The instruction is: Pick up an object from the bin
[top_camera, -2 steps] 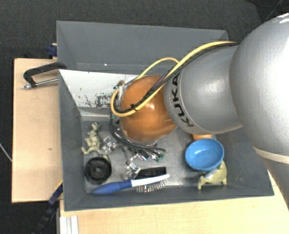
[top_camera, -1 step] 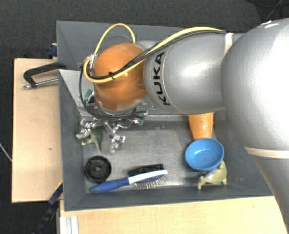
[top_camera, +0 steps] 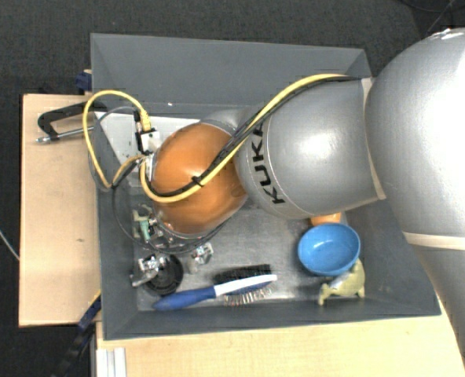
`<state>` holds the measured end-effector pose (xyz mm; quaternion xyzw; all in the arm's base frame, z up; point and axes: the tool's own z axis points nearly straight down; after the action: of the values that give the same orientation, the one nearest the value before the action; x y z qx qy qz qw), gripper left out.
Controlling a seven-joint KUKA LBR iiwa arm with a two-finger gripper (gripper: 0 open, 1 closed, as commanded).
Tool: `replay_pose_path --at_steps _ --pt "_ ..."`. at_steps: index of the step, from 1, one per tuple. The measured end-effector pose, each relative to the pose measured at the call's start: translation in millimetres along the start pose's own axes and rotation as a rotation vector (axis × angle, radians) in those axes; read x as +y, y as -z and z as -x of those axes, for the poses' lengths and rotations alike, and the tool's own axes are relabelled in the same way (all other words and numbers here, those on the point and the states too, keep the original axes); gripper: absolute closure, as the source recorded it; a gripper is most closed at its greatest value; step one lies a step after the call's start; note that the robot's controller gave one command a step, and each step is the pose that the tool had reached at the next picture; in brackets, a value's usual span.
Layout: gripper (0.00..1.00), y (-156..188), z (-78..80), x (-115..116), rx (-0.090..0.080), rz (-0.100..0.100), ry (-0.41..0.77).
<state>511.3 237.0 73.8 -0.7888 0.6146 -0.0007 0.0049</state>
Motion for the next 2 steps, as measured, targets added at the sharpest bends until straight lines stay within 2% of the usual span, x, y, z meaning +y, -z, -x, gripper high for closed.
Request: replay_pose_path --at_steps 1,2 --pt "0.0 -1 -17.6 -28 0.005 0.0 -0.788" --pt "1.0 3 -27.8 -29 0.031 0.002 -0.789"
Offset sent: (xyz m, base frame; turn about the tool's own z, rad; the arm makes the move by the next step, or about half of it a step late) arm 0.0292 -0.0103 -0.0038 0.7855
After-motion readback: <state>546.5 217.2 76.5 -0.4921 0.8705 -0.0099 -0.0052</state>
